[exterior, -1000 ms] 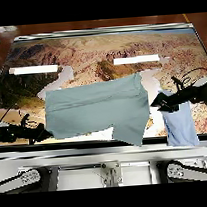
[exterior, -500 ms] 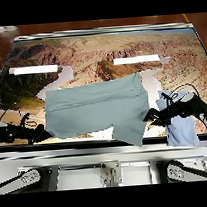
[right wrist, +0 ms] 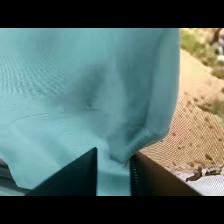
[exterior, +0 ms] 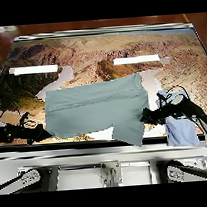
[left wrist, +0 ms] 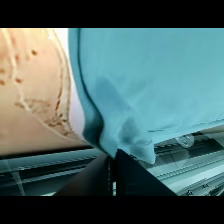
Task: Fold the shirts.
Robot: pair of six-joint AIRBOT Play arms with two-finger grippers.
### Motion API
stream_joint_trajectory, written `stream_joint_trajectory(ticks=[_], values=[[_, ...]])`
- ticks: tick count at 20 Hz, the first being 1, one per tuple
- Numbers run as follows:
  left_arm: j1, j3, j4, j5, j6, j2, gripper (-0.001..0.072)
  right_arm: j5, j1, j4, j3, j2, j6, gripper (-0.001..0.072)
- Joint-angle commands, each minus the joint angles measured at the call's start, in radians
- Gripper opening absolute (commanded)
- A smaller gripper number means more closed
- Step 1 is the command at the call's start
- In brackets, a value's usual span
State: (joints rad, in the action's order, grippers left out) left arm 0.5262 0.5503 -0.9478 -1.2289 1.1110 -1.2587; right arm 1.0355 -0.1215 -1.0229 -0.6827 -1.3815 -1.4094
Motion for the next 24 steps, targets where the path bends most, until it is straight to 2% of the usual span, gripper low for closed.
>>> stream_joint_trajectory(ticks=[1, 2, 6, 11, 17, 20, 24], values=[[0.014, 0.001, -0.001, 0.016, -0.005, 0.002, 0.0038, -0.014, 0.019, -0.018, 0.002, 0.001, 0.002, 0.0140], [0.019, 0.006, -0.001, 0.016, -0.026, 0.003, 0.0038, -0.016, 0.018, -0.010, 0.002, 0.016, 0.011, 0.0061], [0.019, 0.080, 0.045, 0.013, -0.079, 0.044, 0.0038, -0.026, 0.019, 0.057, -0.055, 0.111, 0.082, 0.0060], [-0.029, 0.256, 0.089, 0.029, -0.043, 0.059, 0.0038, -0.087, 0.020, 0.190, -0.246, 0.106, 0.056, 0.0059], [-0.156, 0.432, 0.088, 0.182, 0.064, -0.062, 0.0038, -0.126, 0.020, 0.235, -0.558, -0.130, 0.017, 0.0059], [-0.176, 0.541, 0.089, 0.181, 0.111, -0.190, 0.0039, -0.128, 0.020, 0.274, -0.716, -0.286, 0.008, 0.0059], [-0.212, 0.687, 0.090, 0.183, 0.126, -0.354, 0.0040, -0.129, 0.035, 0.273, -0.849, -0.454, -0.034, 0.0060]])
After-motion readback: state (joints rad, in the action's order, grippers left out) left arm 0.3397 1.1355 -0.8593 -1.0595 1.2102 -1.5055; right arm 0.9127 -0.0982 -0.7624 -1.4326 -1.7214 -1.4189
